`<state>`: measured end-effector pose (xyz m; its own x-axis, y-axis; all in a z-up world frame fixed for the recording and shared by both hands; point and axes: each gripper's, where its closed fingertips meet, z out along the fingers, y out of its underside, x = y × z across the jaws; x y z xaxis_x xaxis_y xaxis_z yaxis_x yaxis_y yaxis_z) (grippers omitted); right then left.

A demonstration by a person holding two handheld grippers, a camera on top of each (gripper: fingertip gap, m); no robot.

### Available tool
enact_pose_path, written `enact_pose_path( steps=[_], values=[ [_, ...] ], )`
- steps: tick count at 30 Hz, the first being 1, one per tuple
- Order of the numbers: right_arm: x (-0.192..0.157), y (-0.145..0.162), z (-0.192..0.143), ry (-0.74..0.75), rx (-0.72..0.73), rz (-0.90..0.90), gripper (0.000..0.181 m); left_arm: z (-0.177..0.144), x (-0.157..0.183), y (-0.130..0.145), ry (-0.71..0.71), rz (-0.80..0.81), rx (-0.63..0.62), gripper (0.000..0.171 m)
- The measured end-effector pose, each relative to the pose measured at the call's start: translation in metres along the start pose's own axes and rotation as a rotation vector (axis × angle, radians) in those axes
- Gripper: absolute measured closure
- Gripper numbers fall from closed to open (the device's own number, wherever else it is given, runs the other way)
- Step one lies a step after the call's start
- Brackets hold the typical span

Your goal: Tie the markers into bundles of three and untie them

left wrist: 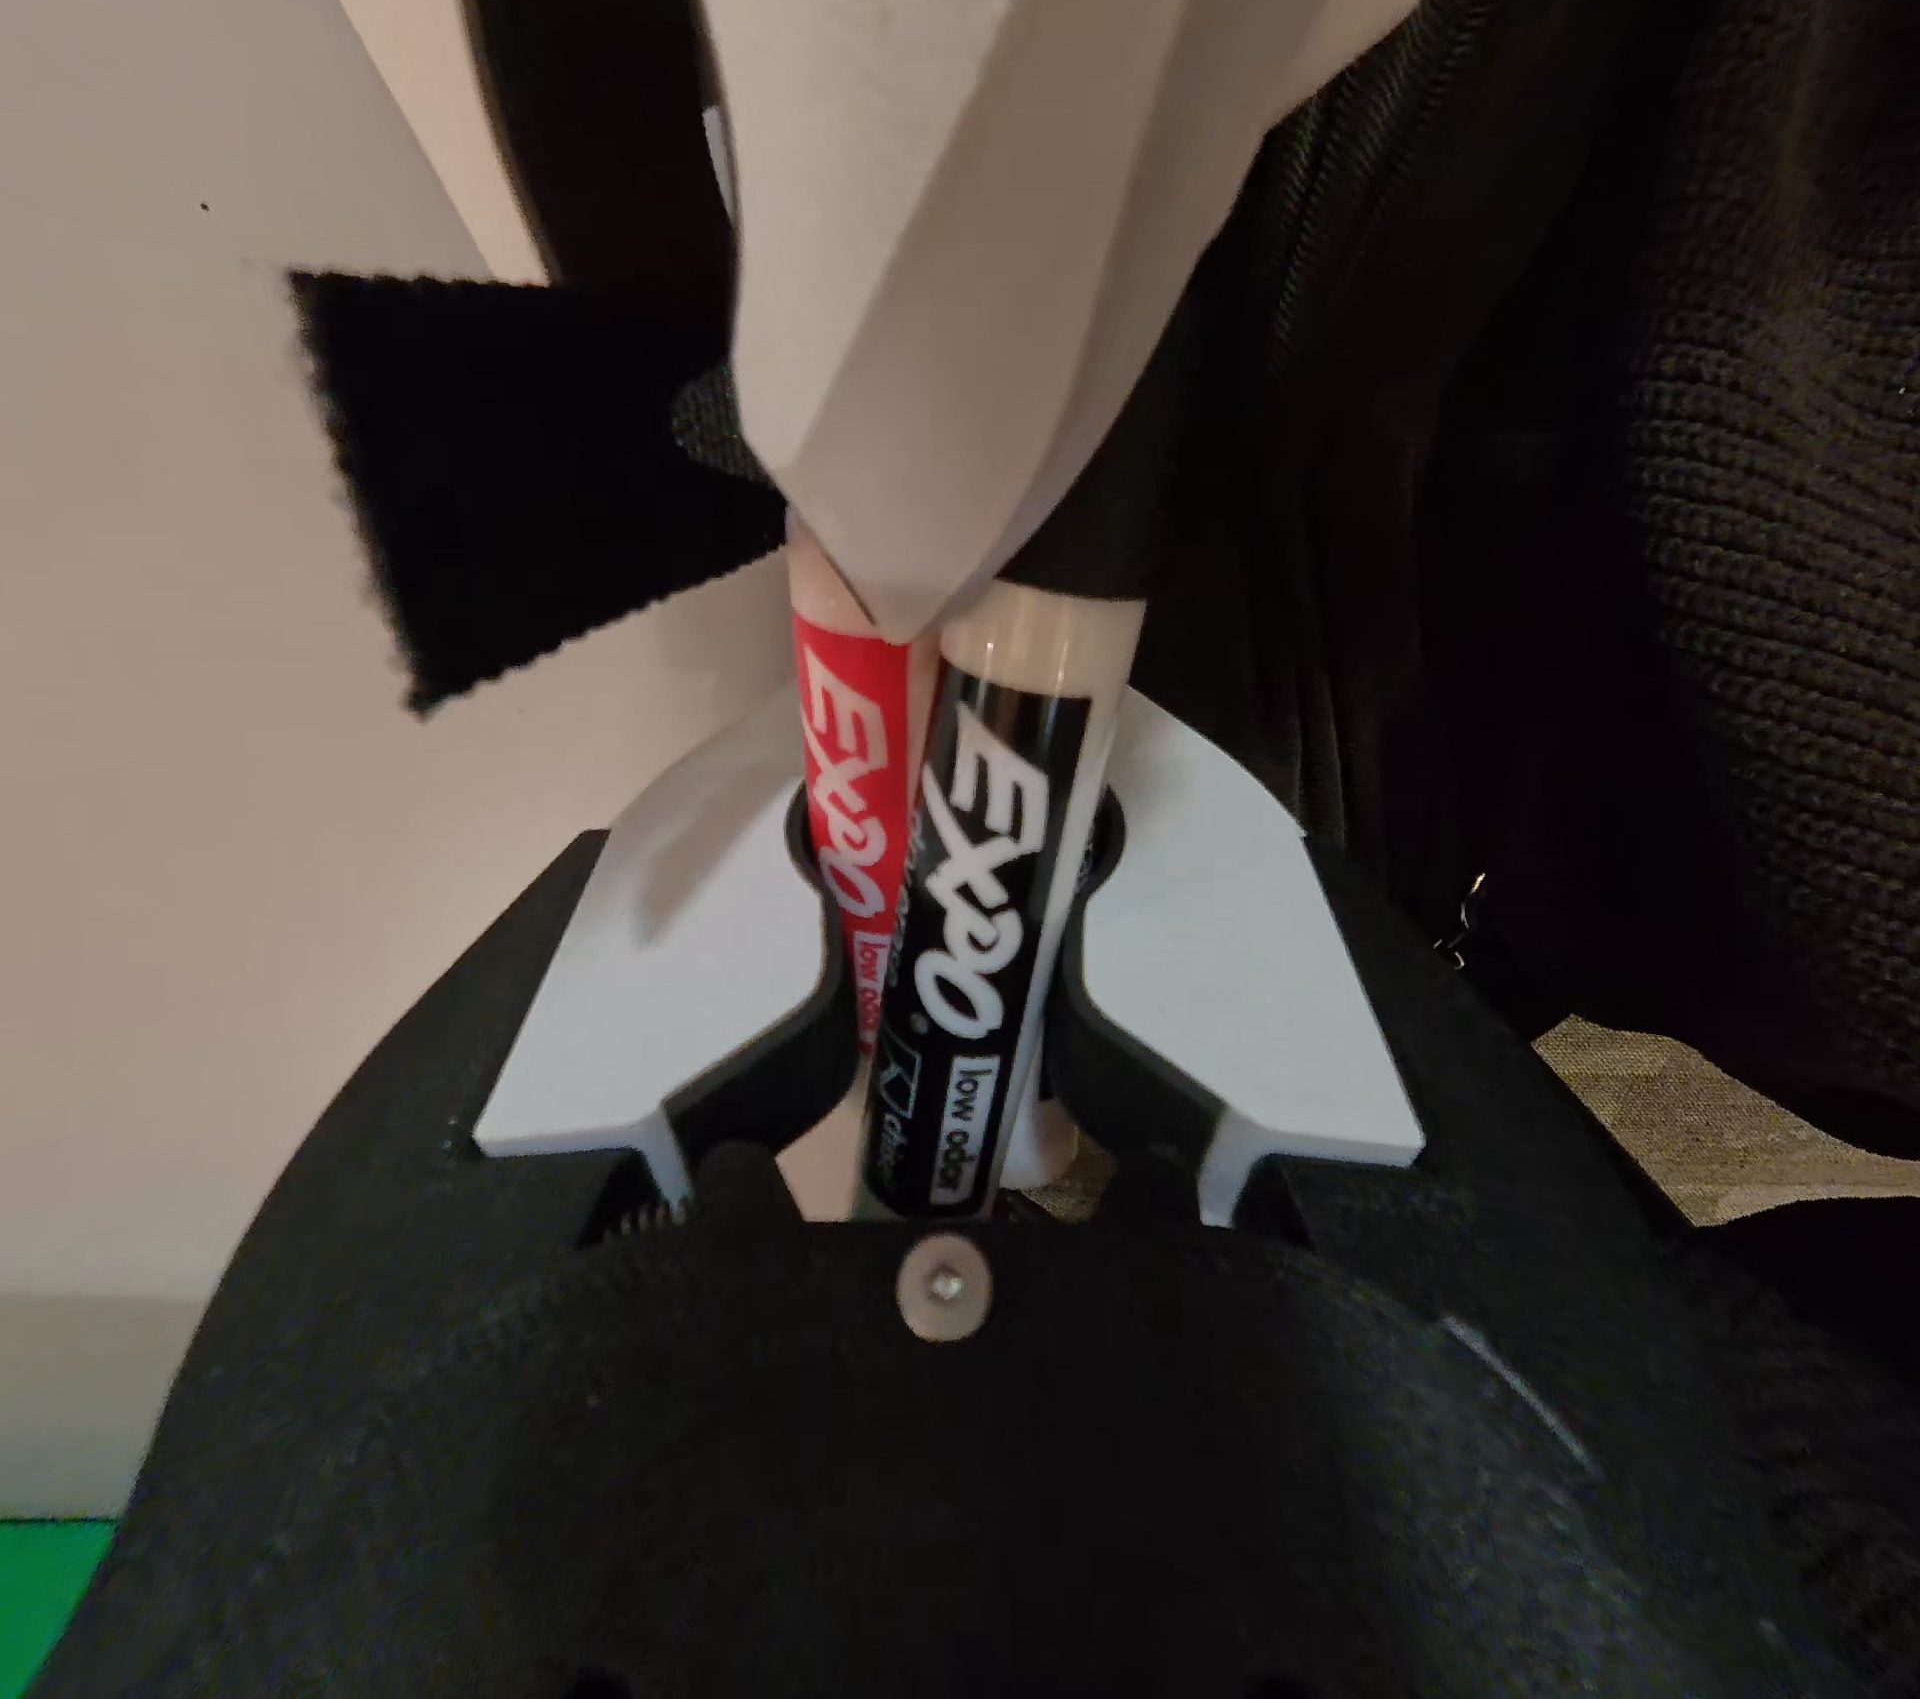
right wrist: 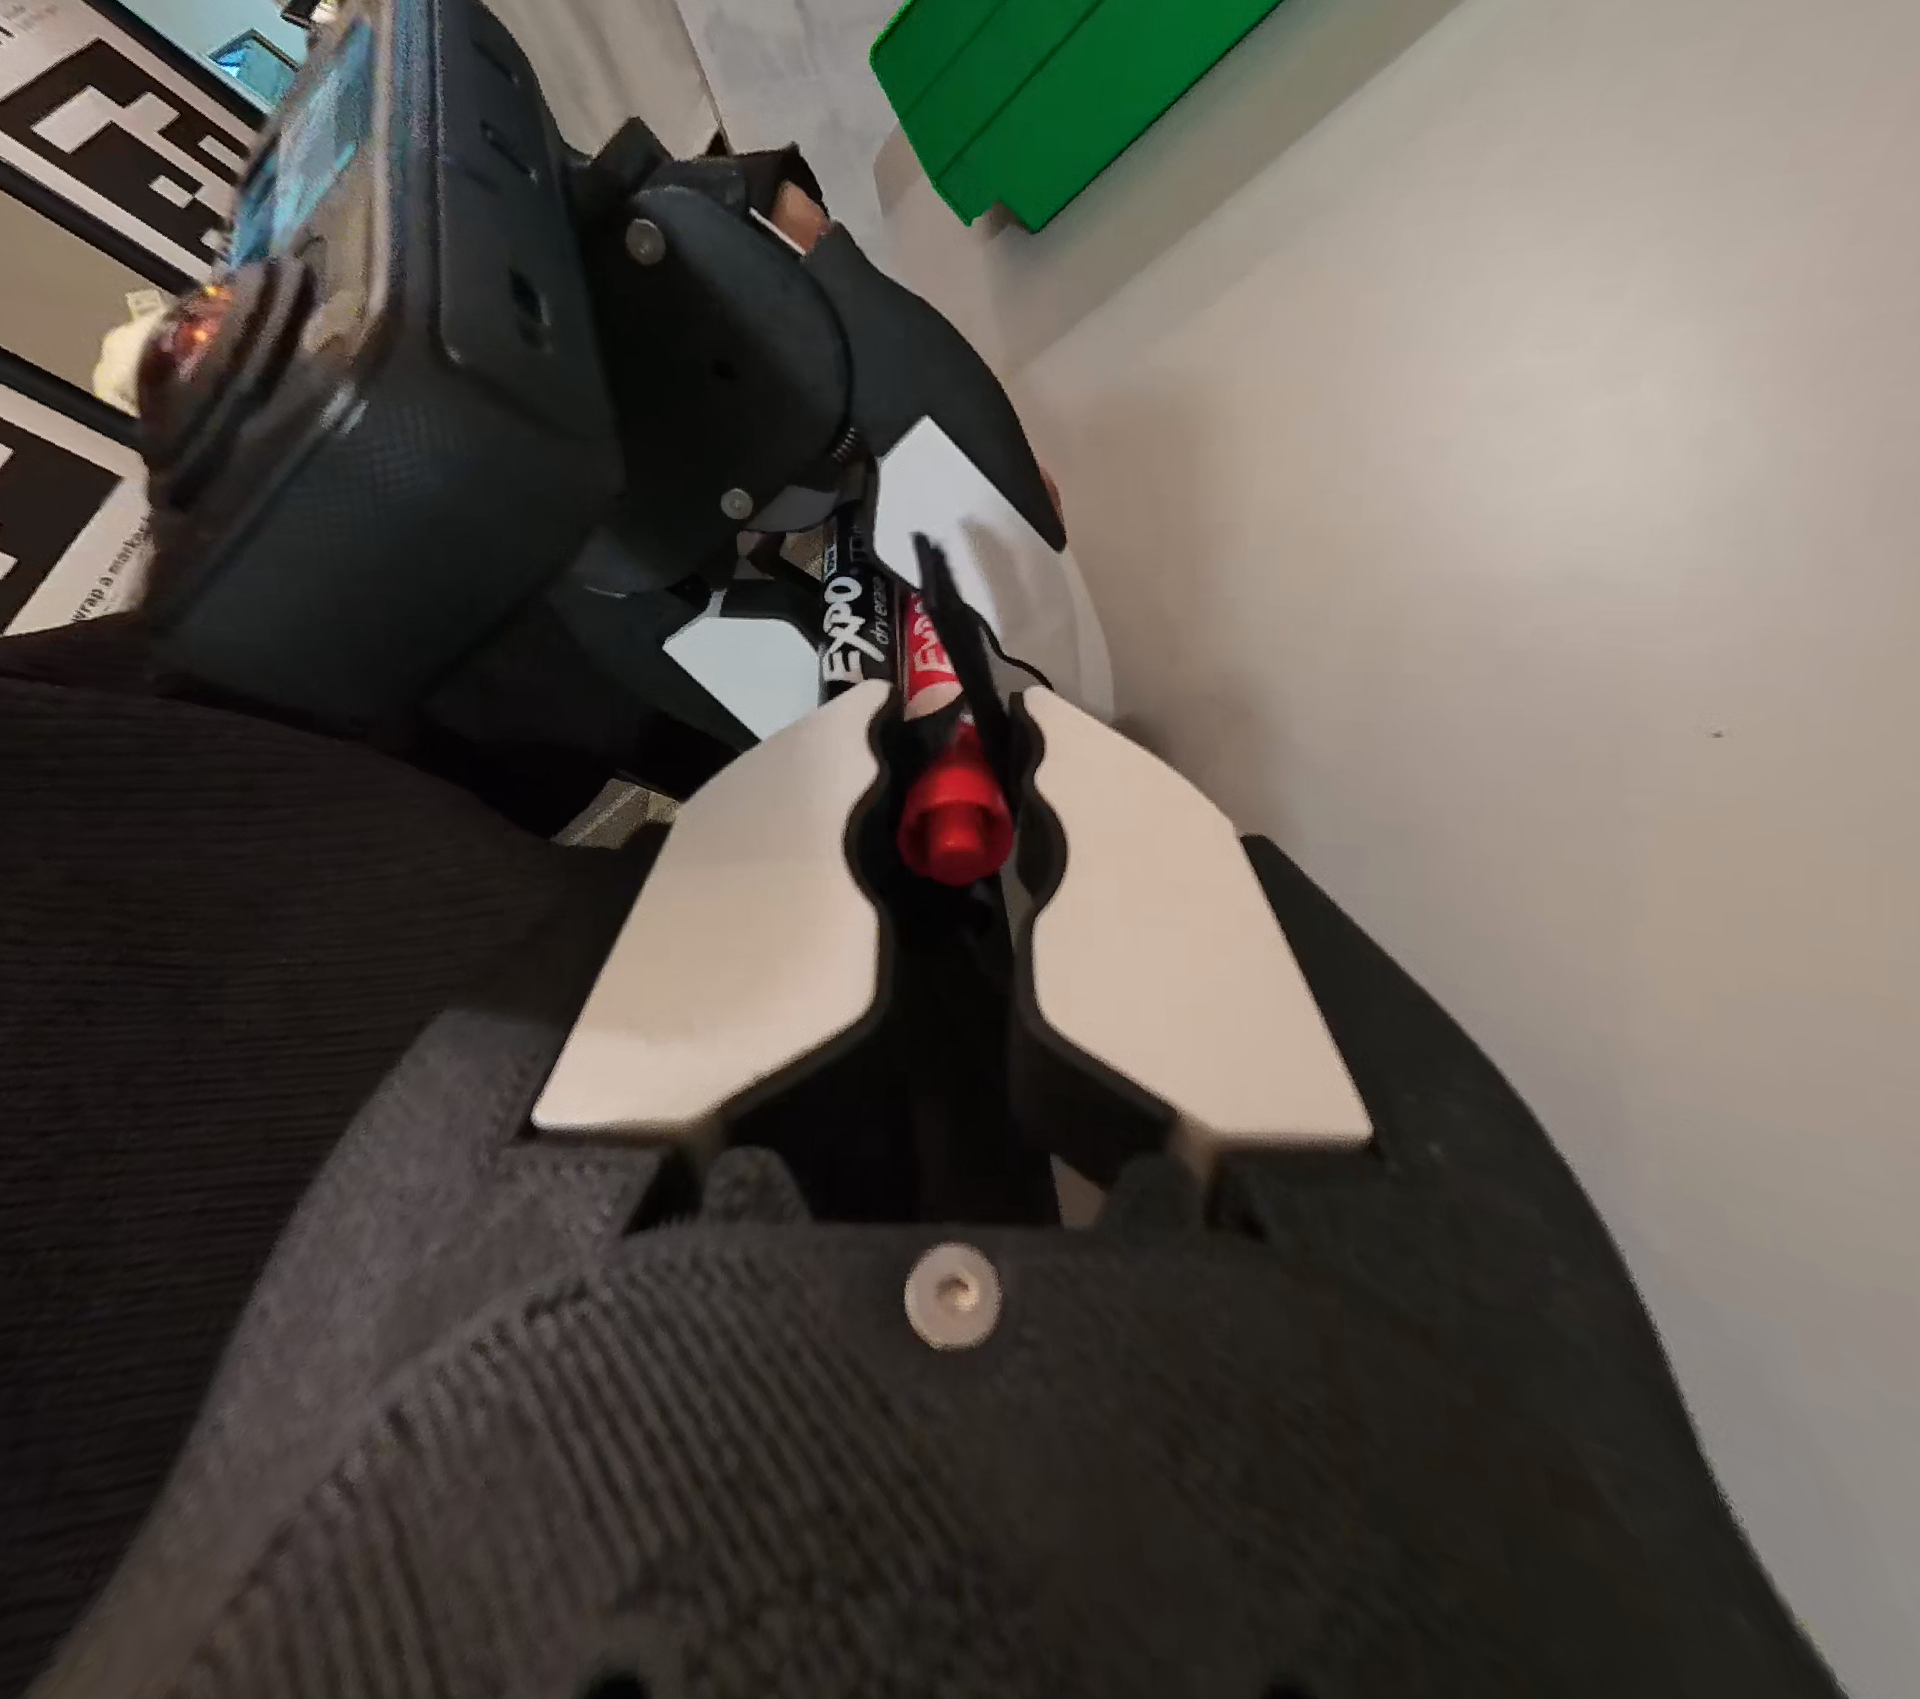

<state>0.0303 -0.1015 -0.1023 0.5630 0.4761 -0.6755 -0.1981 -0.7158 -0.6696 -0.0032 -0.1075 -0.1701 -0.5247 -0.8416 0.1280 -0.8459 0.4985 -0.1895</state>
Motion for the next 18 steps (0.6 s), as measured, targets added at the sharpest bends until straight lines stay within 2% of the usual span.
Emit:
enact_pose_path(
  steps=[11, 18],
  values=[
    [-0.002, -0.003, -0.005, 0.024, 0.010, -0.105, 0.172, -0.002, 0.005, -0.005, 0.051, 0.001, 0.055, 0.130],
    [-0.006, -0.010, -0.007, 0.076, 0.054, -0.288, 0.172, -0.004, 0.011, -0.009, 0.146, -0.021, 0.131, 0.129]
  ],
)
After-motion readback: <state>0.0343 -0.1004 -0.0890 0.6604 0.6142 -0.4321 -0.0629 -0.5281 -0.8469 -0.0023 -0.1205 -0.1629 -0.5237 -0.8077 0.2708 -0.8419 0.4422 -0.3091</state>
